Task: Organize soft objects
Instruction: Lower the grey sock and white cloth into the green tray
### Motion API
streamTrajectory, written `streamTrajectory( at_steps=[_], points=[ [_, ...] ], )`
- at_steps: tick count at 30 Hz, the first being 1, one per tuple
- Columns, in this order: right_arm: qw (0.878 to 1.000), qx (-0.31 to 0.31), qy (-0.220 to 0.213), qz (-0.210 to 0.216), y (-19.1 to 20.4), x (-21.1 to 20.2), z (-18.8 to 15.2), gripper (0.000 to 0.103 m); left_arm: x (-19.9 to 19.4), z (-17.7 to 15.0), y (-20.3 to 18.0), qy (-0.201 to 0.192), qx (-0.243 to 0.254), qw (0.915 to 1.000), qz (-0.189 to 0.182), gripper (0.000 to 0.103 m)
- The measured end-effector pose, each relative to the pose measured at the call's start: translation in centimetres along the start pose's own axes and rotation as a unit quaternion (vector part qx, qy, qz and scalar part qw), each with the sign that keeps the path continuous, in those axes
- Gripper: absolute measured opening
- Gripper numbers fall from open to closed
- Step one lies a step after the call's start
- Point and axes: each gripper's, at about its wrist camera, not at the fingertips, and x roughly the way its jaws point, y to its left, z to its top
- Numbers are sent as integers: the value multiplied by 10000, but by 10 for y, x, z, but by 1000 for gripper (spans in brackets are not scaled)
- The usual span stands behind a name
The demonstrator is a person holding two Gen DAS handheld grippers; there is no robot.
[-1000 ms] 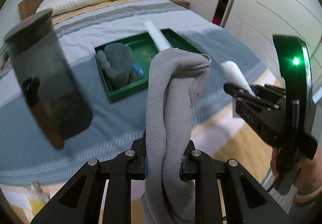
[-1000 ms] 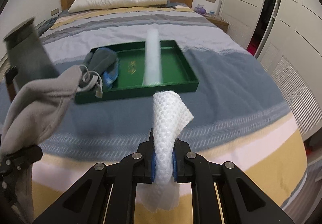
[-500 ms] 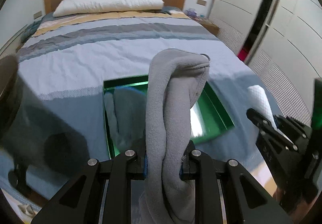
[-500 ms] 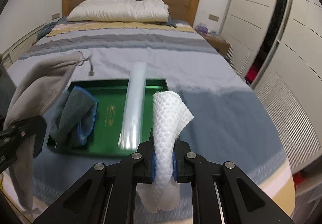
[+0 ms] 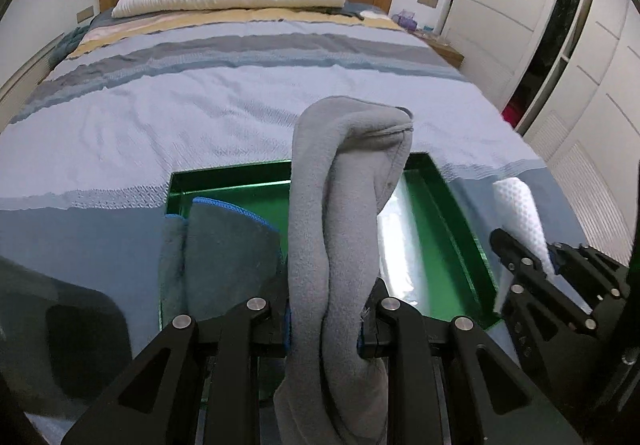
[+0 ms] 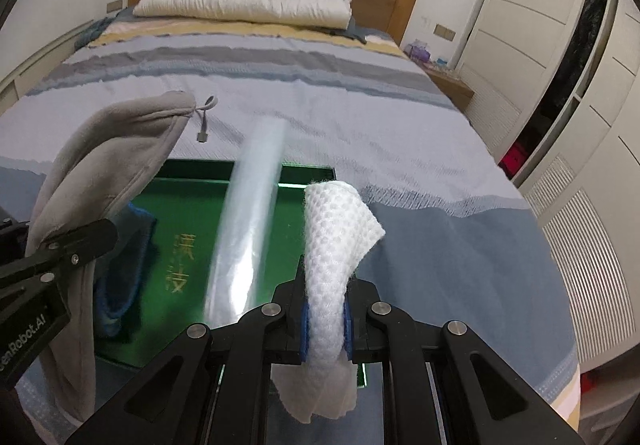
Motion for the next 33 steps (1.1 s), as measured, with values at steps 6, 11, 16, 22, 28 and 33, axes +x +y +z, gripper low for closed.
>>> streamTrajectory(
  at_steps=[6,11,16,22,28,33],
  points=[
    [9997,112,234,-34,-4,33,0,12,26,5,-1,131,10,9998,114,18],
    [9992,36,392,-56,-2,56,1,12,41,6,-1,266,61,9995,131,18],
    [9986,-78,508,-75,1,71,0,13,49,4,1,359,-16,9993,144,18],
    [9981,-130,589,-105,5,78,-3,13,52,1,1,342,9,9991,235,18],
    [9978,-157,633,-97,10,83,-7,13,53,-4,-4,304,63,9990,314,18],
    [9978,-133,646,-113,10,84,-8,13,51,-8,-7,236,156,9987,429,18]
  ],
)
